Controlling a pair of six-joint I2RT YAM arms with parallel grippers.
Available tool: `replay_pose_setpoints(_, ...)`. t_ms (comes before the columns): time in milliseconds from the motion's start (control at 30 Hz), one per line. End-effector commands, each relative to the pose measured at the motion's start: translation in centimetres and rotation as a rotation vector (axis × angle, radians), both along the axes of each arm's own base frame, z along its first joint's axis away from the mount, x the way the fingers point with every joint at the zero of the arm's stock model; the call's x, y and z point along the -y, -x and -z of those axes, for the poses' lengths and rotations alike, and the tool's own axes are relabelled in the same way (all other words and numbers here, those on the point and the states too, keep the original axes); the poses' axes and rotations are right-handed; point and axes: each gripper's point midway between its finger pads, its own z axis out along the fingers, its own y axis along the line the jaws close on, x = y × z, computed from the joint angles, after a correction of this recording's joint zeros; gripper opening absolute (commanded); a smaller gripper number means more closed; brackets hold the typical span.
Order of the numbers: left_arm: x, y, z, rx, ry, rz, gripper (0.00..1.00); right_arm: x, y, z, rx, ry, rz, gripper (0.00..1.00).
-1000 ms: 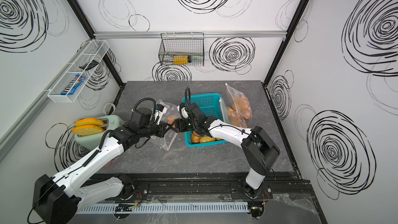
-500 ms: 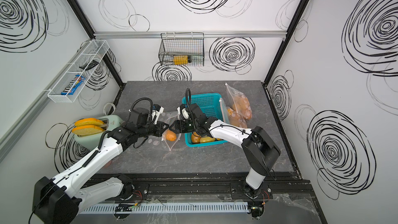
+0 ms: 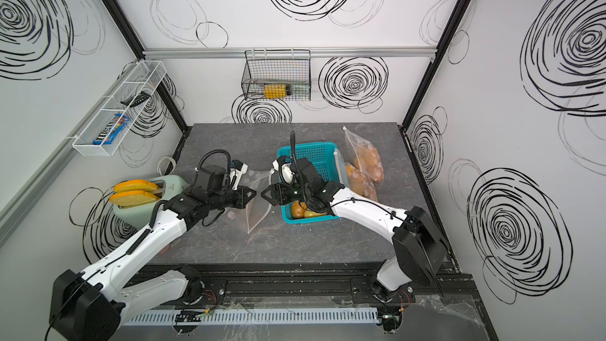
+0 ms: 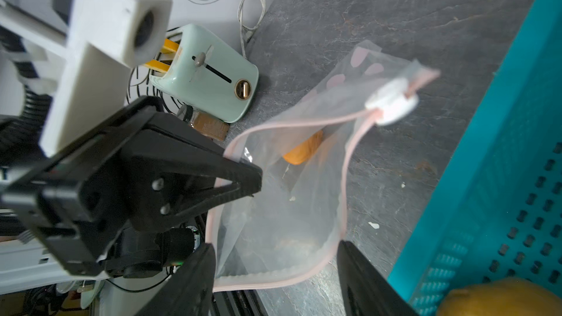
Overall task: Put the potatoes into a zipper bag and zip it
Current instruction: Place the potato into the zipper food storage bag, then adjust the zipper food storage bag in the zipper food storage bag.
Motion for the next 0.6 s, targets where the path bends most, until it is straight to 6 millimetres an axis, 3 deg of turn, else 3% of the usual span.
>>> replay_pose_setpoints(0,0.0,-0.6,-1.8,0.050,0.039,-0.020,0.00,0.4,0.2,1.9,0.016,0.074,0.030,0.67)
replay_pose_setpoints(100,-0.1,-0.5,-2.0,0.052,0.040,-0.025,0.00,0.4,-0.2,3.1,-0.016,0.090,0.081,0.66)
replay_pose_setpoints(233,-0.3,-0.4,-2.1,0.055,0.043,-0.032,0.00,-1.5,0.9,3.5,-0.061,0.033,0.014,0.62)
replay_pose_setpoints(400,-0.6,-0.2,-2.5,0.065,0.042,-0.041,0.00,-3.1,1.5,4.5,-0.110,0.036,-0.026,0.46)
replay_pose_setpoints(567,-1.7,-0.3,-2.0,0.070,-0.011,-0.064,0.00,-4.2,2.5,2.3,-0.094,-0.042,-0.099,0.21)
